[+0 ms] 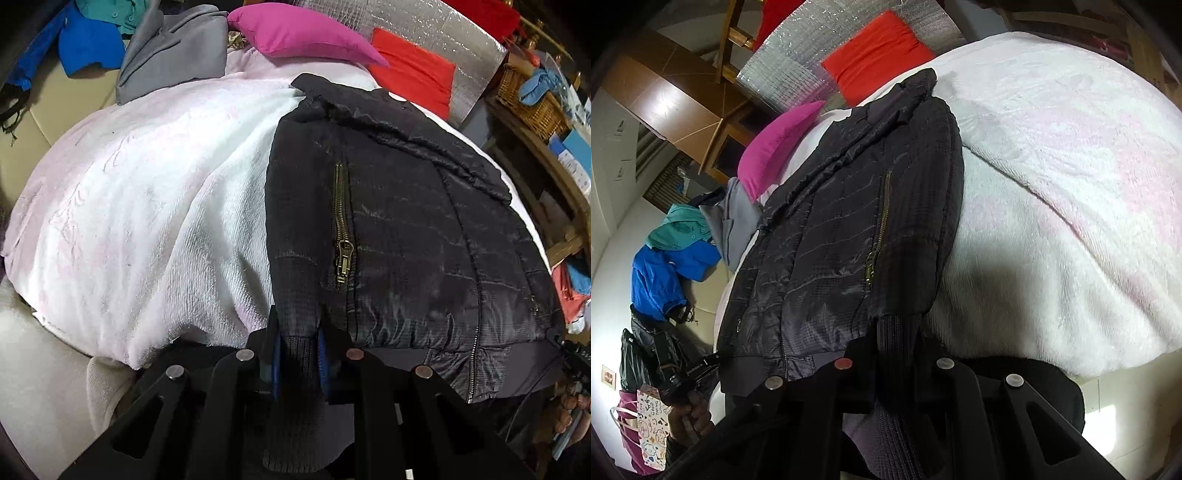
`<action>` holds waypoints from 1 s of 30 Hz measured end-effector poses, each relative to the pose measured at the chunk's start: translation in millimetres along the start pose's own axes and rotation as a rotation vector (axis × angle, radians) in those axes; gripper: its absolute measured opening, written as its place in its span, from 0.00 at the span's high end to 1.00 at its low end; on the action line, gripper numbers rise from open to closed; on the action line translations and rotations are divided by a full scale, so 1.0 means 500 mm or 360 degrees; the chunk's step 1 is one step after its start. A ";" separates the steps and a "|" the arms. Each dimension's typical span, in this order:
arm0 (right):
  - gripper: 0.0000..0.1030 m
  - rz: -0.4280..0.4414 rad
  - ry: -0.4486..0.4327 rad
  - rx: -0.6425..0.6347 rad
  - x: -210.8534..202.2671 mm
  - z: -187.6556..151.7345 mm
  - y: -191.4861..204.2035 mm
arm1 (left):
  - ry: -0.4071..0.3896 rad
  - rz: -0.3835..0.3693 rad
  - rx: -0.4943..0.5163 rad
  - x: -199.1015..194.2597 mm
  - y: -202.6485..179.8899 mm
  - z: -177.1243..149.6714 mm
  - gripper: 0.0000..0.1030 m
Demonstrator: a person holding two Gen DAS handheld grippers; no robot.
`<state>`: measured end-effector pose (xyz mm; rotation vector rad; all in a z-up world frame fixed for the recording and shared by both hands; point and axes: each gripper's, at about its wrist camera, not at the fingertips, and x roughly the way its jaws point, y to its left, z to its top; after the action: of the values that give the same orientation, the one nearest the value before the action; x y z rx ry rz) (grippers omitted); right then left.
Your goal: Fold large clothes
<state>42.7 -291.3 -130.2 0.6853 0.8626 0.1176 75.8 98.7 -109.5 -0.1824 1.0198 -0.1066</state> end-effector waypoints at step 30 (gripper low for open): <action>0.86 -0.0007 0.0019 -0.0016 0.006 0.008 -0.011 | -0.0042 0.0091 0.0099 -0.011 -0.018 -0.010 0.83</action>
<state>46.7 -296.4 -133.6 0.6738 0.8741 0.1222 68.5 90.3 -105.6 -0.0978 0.9936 -0.0835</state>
